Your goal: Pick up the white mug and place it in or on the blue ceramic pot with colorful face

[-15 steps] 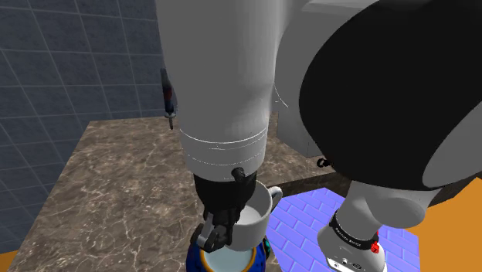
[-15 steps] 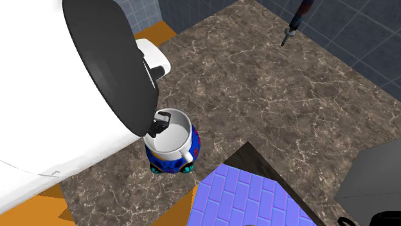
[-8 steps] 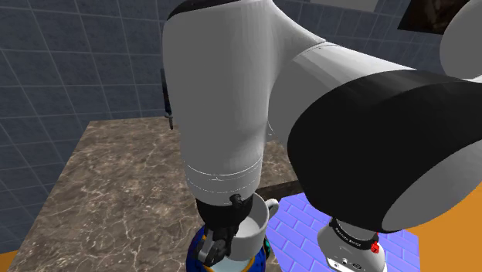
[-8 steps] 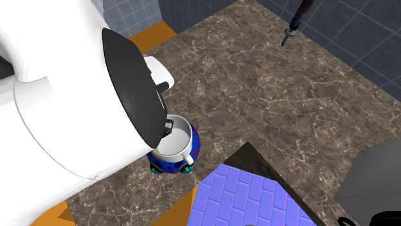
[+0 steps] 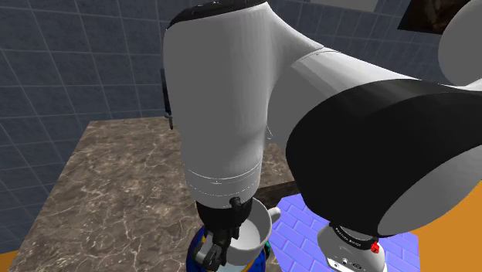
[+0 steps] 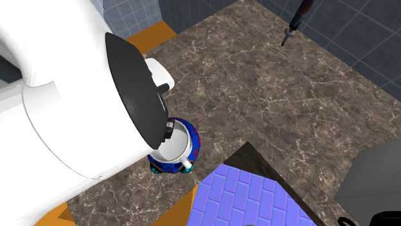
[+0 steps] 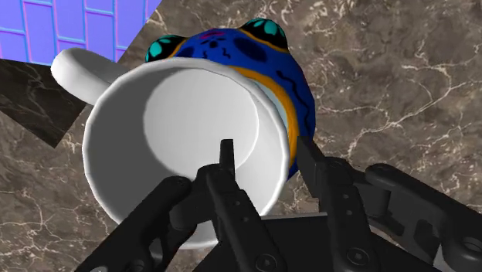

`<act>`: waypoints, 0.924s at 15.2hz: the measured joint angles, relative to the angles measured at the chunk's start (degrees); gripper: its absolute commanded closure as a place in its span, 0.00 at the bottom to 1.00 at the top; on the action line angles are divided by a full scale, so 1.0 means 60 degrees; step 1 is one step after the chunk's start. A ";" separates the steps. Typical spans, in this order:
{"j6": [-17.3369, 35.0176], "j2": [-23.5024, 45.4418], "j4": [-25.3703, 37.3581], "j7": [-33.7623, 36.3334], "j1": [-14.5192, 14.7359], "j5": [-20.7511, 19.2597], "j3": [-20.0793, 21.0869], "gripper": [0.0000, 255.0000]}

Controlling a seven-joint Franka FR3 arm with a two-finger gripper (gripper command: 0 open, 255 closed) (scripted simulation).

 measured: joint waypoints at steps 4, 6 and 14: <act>0.0001 0.0000 0.0000 0.0000 0.0000 0.0000 0.0000 0.00; -0.0139 0.0031 0.0171 0.0024 -0.0019 -0.0033 -0.0008 0.00; -0.1182 0.0013 0.1193 0.0053 -0.0079 -0.0137 -0.0186 0.00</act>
